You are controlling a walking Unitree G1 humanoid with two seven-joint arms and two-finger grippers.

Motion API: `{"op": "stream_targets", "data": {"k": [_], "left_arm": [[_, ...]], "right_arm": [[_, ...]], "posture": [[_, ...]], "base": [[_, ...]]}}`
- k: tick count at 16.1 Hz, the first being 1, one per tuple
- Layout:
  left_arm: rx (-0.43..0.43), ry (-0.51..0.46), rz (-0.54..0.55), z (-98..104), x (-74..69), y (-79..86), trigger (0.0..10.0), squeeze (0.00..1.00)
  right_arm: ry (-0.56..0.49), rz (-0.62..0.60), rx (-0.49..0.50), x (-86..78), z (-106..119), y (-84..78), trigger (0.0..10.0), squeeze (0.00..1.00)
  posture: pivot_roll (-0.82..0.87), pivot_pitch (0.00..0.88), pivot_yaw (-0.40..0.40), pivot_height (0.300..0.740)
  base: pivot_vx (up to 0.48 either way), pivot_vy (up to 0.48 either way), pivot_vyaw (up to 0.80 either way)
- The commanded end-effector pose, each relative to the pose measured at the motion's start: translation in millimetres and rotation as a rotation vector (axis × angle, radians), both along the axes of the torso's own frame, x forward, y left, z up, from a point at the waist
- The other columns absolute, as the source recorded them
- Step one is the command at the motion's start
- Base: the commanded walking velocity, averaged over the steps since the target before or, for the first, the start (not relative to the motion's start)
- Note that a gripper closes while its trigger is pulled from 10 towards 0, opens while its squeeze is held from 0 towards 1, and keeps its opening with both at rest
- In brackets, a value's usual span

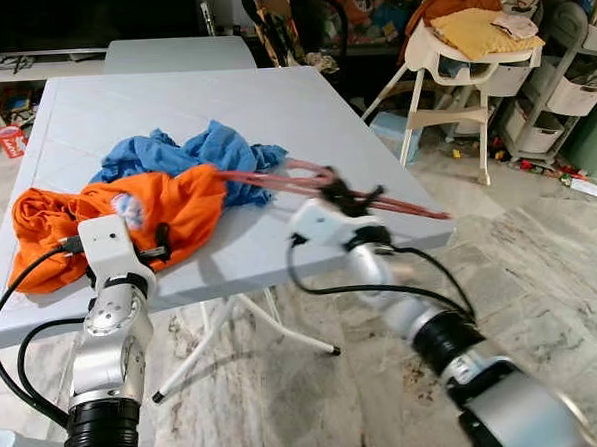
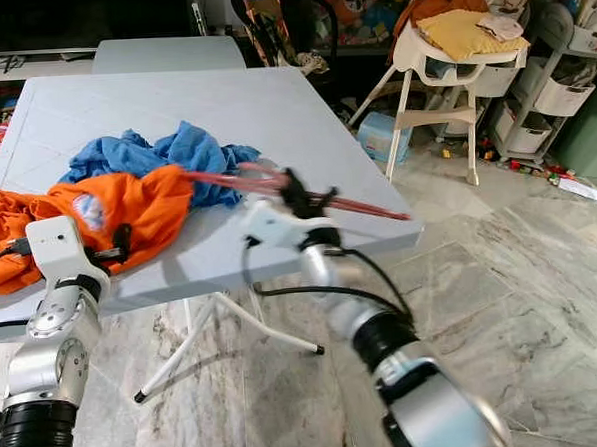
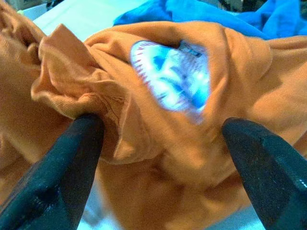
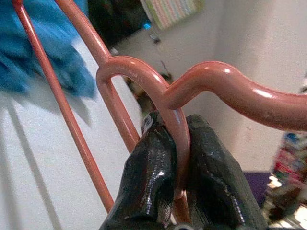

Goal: Hang hanger

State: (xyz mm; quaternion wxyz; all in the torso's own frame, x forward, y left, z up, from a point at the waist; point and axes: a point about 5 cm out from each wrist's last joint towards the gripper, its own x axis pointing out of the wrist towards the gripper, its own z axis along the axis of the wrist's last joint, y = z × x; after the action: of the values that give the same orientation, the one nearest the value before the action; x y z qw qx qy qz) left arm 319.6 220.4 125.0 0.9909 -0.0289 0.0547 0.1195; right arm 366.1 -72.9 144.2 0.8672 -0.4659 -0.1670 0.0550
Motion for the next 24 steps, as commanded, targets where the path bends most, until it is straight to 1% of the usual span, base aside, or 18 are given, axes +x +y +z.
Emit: {"op": "stream_targets", "data": {"k": [1,2,3,4,5,6,7,8,12,13,14,15,18,19,20,21,23,24], "left_arm": [[0.01,0.004,-0.004,0.3,-1.4,-2.9,10.0,0.0],[0.009,0.004,-0.004,0.2,-1.8,-3.1,10.0,0.0],[0.007,0.003,-0.003,0.6,-1.8,-3.7,10.0,0.0],[0.007,0.002,-0.002,1.1,-1.5,-3.9,10.0,0.0],[0.007,-0.004,-0.003,3.3,-0.7,-4.3,10.0,0.0],[0.007,-0.012,-0.001,5.4,0.0,-4.2,10.0,0.0],[0.008,-0.018,0.0,6.7,0.3,-3.8,10.0,0.0],[0.009,-0.018,0.001,6.7,0.2,-3.7,10.0,0.0],[0.009,-0.014,-0.001,6.7,0.0,-4.4,10.0,0.0],[0.008,-0.013,-0.002,6.6,0.5,-5.1,10.0,0.0],[0.008,-0.012,-0.005,6.2,1.1,-6.9,10.0,0.0],[0.007,-0.011,-0.005,6.0,1.1,-7.4,10.0,0.0],[0.005,-0.008,-0.012,4.9,1.0,-12.2,10.0,0.0],[0.005,-0.008,-0.012,4.9,1.0,-12.2,10.0,0.0],[0.003,-0.006,-0.016,4.0,0.0,-14.5,10.0,0.0],[0.001,-0.003,-0.019,3.0,-0.7,-16.3,10.0,0.0],[0.0,-0.002,-0.021,2.7,-0.9,-17.6,10.0,0.0],[-0.001,-0.001,-0.021,2.6,-0.9,-18.1,10.0,0.0]], "right_arm": [[-0.053,-0.047,-0.019,6.8,10.7,-12.1,10.0,0.0],[-0.074,-0.041,-0.053,6.8,11.6,-13.5,10.0,0.0],[-0.142,-0.008,-0.17,7.4,15.3,-16.9,10.0,0.0],[-0.171,0.004,-0.214,7.7,17.0,-18.0,10.0,0.0],[-0.258,0.041,-0.348,7.3,20.5,-18.5,10.0,0.0],[-0.324,0.07,-0.452,6.7,22.7,-19.9,10.0,0.0],[-0.359,0.084,-0.515,6.7,23.4,-22.4,10.0,0.0],[-0.372,0.088,-0.548,7.1,23.4,-24.6,10.0,0.0],[-0.364,0.017,-0.638,12.0,20.4,-48.0,10.0,0.0],[-0.339,0.008,-0.625,12.5,17.4,-49.8,10.0,0.0],[-0.285,-0.002,-0.565,12.4,12.4,-45.3,10.0,0.0],[-0.256,-0.007,-0.522,12.3,10.6,-42.9,10.0,0.0],[-0.166,-0.065,-0.42,14.5,5.3,-28.7,10.0,0.0],[-0.166,-0.065,-0.42,14.5,5.3,-28.7,10.0,0.0],[-0.153,-0.101,-0.373,18.9,11.3,-22.0,10.0,0.0],[-0.195,-0.109,-0.38,22.1,21.0,-12.5,10.0,0.0],[-0.22,-0.1,-0.355,23.9,29.4,-3.4,10.0,0.0],[-0.232,-0.092,-0.359,24.3,32.5,1.4,10.0,0.0]], "posture": [[0.03,0.031,-0.089,0.74],[0.03,0.029,-0.088,0.74],[0.03,0.029,-0.089,0.74],[0.03,0.029,-0.089,0.74],[0.03,0.028,-0.089,0.74],[0.03,0.027,-0.088,0.74],[0.03,0.026,-0.088,0.74],[0.04,0.025,-0.087,0.74],[0.03,0.026,-0.083,0.74],[0.03,0.026,-0.082,0.74],[0.03,0.027,-0.08,0.74],[0.03,0.026,-0.08,0.74],[0.04,0.029,-0.082,0.74],[0.04,0.029,-0.082,0.74],[0.04,0.031,-0.083,0.74],[0.05,0.032,-0.086,0.74],[0.05,0.032,-0.087,0.74],[0.05,0.032,-0.087,0.74]], "base": [[0.0,0.0,0.0],[0.0,0.0,0.0],[0.0,0.0,0.0],[0.0,0.0,0.0],[0.0,0.0,0.0],[0.0,0.0,0.0],[0.0,0.0,0.0],[0.0,0.0,0.0],[0.0,0.0,0.0],[0.0,0.0,0.0],[0.0,0.0,0.0],[0.0,0.0,0.0],[0.0,0.0,0.0],[0.0,0.0,0.0],[0.0,0.0,0.0],[0.0,0.0,0.0],[0.0,0.0,0.0],[0.0,0.0,0.0]]}}
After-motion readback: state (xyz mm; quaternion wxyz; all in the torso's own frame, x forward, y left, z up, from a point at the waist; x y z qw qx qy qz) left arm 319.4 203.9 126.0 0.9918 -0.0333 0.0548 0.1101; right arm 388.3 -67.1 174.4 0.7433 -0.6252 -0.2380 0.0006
